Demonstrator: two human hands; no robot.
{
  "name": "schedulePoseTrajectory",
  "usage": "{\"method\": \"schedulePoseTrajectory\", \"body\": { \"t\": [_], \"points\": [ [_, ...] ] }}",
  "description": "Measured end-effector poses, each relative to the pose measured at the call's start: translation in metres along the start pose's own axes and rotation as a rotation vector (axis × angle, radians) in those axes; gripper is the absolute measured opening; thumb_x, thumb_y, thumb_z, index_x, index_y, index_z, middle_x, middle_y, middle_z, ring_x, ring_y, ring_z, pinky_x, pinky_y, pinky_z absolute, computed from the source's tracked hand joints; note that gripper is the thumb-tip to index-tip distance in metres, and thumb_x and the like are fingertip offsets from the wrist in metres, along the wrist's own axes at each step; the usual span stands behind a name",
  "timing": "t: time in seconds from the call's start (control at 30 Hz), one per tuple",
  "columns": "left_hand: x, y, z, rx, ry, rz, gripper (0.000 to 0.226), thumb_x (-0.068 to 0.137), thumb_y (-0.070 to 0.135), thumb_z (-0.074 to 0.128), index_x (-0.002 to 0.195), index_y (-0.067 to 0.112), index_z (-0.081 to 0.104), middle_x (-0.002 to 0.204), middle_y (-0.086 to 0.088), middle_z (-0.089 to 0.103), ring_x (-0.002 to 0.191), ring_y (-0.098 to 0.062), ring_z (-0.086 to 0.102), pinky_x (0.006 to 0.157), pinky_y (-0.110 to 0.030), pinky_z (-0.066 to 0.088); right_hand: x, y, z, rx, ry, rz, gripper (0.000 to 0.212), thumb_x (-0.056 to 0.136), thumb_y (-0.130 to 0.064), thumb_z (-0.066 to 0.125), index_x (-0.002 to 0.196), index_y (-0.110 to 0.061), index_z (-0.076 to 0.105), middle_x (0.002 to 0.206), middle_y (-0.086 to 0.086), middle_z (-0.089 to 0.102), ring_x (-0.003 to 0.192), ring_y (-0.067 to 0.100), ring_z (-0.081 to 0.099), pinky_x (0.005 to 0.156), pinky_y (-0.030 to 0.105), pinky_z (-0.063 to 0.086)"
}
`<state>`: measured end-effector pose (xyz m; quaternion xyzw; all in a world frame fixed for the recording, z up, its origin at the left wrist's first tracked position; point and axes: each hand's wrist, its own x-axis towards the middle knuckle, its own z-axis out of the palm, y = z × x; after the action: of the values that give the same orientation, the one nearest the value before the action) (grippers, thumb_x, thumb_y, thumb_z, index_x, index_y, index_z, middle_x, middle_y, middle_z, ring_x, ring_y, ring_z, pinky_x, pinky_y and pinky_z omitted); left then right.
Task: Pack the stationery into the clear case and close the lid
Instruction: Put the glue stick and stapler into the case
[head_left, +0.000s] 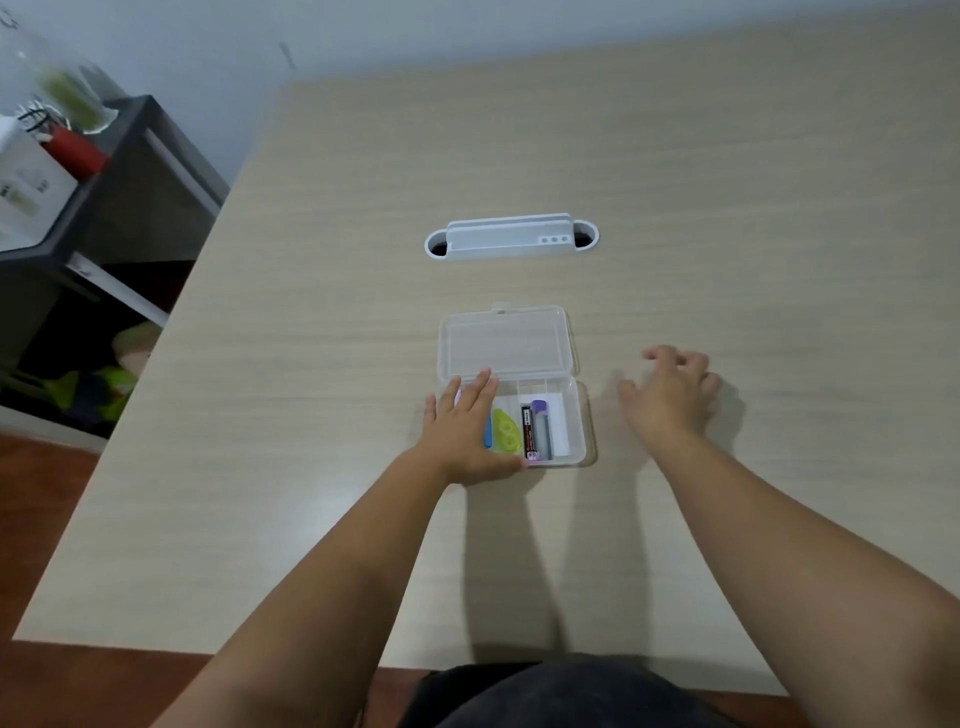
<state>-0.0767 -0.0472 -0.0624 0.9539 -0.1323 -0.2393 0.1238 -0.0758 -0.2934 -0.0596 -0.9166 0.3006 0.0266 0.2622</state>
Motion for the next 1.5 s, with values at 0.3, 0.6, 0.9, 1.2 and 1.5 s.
{"method": "schedulePoseTrajectory", "body": {
  "t": [0.3,0.6,0.9,1.2,1.5],
  "points": [
    [0.004,-0.004,0.007,-0.063,0.01,-0.008,0.121,0.066,0.074,0.065,0.155,0.032,-0.005,0.163,0.018,-0.013,0.151,-0.019,-0.018,0.118,-0.057,-0.006,-0.003,0.025,-0.003,0.203,-0.186,0.127,0.057,0.083,-0.009,0.061,0.136,-0.013,0.039,0.135,0.017,0.047,0.112,0.039,0.058,0.089,0.037,0.047],
    [0.006,-0.004,0.008,-0.1,0.008,-0.011,0.122,0.067,0.07,0.069,0.155,0.031,-0.006,0.163,0.018,-0.014,0.15,-0.019,-0.02,0.117,-0.058,-0.006,-0.044,-0.038,0.018,0.351,-0.412,-0.011,0.061,0.075,-0.024,0.071,0.134,-0.018,0.053,0.119,0.008,0.067,0.102,0.027,0.066,0.086,0.035,0.055],
    [0.005,-0.004,0.009,-0.111,0.006,-0.007,0.122,0.068,0.069,0.07,0.155,0.03,-0.007,0.163,0.016,-0.015,0.15,-0.02,-0.021,0.118,-0.057,-0.006,-0.047,-0.047,0.031,0.197,-0.306,0.007,0.063,0.08,-0.015,0.068,0.138,-0.016,0.042,0.131,0.015,0.049,0.113,0.035,0.056,0.087,0.035,0.047],
    [0.007,-0.007,0.012,-0.108,0.011,0.009,0.121,0.068,0.07,0.068,0.155,0.031,-0.007,0.163,0.016,-0.016,0.149,-0.02,-0.022,0.118,-0.056,-0.007,-0.036,-0.041,0.021,0.274,-0.436,0.127,0.075,0.07,-0.016,0.083,0.135,-0.018,0.045,0.124,0.009,0.062,0.084,0.023,0.058,0.045,0.022,0.035],
    [0.008,-0.009,0.015,-0.091,0.019,0.015,0.12,0.069,0.071,0.066,0.155,0.031,-0.009,0.162,0.016,-0.017,0.149,-0.021,-0.023,0.118,-0.056,-0.006,-0.056,-0.021,0.025,-0.061,-0.197,-0.371,0.068,0.09,-0.052,0.05,0.149,-0.029,0.025,0.159,-0.001,0.022,0.143,0.026,0.024,0.114,0.045,0.027]
  ]
}}
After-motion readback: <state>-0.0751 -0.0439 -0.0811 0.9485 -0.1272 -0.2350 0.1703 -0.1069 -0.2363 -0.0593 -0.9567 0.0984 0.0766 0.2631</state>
